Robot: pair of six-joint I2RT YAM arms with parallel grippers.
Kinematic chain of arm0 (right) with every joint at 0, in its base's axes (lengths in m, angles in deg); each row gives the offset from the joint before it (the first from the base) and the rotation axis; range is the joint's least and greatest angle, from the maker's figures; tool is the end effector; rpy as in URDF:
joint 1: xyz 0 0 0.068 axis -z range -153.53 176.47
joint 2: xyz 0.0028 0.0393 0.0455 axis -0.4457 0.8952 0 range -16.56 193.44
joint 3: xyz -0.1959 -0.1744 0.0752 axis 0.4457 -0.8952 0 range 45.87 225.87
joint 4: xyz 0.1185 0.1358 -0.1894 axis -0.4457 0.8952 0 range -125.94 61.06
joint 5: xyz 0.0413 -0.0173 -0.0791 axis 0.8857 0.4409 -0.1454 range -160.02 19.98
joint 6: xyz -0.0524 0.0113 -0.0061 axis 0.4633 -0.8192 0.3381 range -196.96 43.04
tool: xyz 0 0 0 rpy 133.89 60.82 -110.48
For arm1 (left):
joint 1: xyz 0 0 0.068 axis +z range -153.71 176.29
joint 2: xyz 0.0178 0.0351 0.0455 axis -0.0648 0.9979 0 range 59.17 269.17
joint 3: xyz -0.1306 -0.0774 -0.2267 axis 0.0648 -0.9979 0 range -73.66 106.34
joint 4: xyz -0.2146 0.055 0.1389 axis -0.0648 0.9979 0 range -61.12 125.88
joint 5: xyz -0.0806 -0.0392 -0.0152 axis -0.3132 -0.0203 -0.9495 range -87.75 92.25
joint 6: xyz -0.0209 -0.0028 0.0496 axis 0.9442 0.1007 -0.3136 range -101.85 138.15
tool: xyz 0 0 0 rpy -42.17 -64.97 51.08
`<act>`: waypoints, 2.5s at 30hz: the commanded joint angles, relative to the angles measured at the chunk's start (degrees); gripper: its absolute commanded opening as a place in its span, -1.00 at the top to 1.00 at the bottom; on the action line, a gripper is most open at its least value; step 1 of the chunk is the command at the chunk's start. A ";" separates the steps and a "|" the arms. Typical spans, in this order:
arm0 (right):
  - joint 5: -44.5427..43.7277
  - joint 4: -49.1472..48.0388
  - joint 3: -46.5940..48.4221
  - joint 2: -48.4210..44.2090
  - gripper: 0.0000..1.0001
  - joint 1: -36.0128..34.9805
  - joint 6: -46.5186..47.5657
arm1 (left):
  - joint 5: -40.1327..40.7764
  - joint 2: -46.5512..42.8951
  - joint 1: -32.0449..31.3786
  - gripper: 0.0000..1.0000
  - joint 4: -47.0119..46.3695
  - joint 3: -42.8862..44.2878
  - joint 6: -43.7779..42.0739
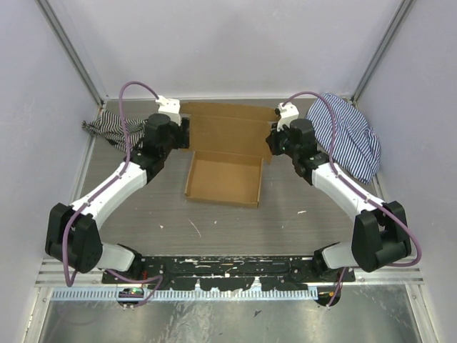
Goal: Fold the paper box
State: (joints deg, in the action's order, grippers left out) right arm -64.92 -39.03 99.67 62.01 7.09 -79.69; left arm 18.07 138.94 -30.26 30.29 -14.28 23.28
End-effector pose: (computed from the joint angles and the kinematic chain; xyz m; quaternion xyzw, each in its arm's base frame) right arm 0.2979 0.1082 0.2836 -0.1444 0.8143 0.1437 0.5436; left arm 0.2944 -0.1363 0.3040 0.0766 0.8202 -0.0419 0.5653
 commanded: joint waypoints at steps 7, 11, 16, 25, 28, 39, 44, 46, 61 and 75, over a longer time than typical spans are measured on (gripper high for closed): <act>4.58 -2.04 3.85 -1.27 0.98 0.50 -0.09 | -15.61 1.68 2.46 -0.19 -9.66 0.03 0.68; 3.63 -1.42 4.36 -0.93 0.98 0.53 -0.42 | -17.01 1.98 2.46 0.18 -8.80 0.17 2.63; 0.71 -0.11 5.69 0.53 0.98 0.47 -1.62 | -16.86 0.99 2.46 0.53 -7.21 -0.32 5.71; -5.23 -1.77 5.09 1.59 0.98 -0.34 -3.96 | -14.51 -3.82 0.91 0.84 -5.53 -3.63 9.45; -6.83 -3.00 3.50 1.22 0.98 -1.46 -5.44 | -13.25 -5.59 -0.37 0.88 -5.37 -5.39 9.89; -13.25 -3.49 1.09 -0.22 0.98 -7.09 -6.58 | -10.36 -8.56 -3.95 0.99 -5.29 -8.45 11.40; -19.43 -5.45 -3.40 -3.32 0.98 -8.84 -8.26 | -7.08 -12.41 -6.98 1.00 -4.69 -11.33 11.92; -20.37 -6.84 -5.52 -4.82 0.98 -9.43 -9.15 | -5.66 -13.74 -8.21 1.00 -4.62 -12.68 12.14; -28.02 -9.39 -18.69 -13.11 0.97 -16.87 -11.30 | 3.53 -18.16 -18.07 1.00 -2.82 -19.77 15.50; -29.89 -5.01 -25.24 -17.33 0.90 -20.52 -15.78 | 10.27 -24.06 -25.11 0.84 4.33 -26.69 21.54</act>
State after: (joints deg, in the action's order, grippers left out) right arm -96.78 -49.50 76.46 45.16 -11.45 -90.96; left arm 26.66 116.71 -53.45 30.97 -38.76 40.79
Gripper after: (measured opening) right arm 0.085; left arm 0.042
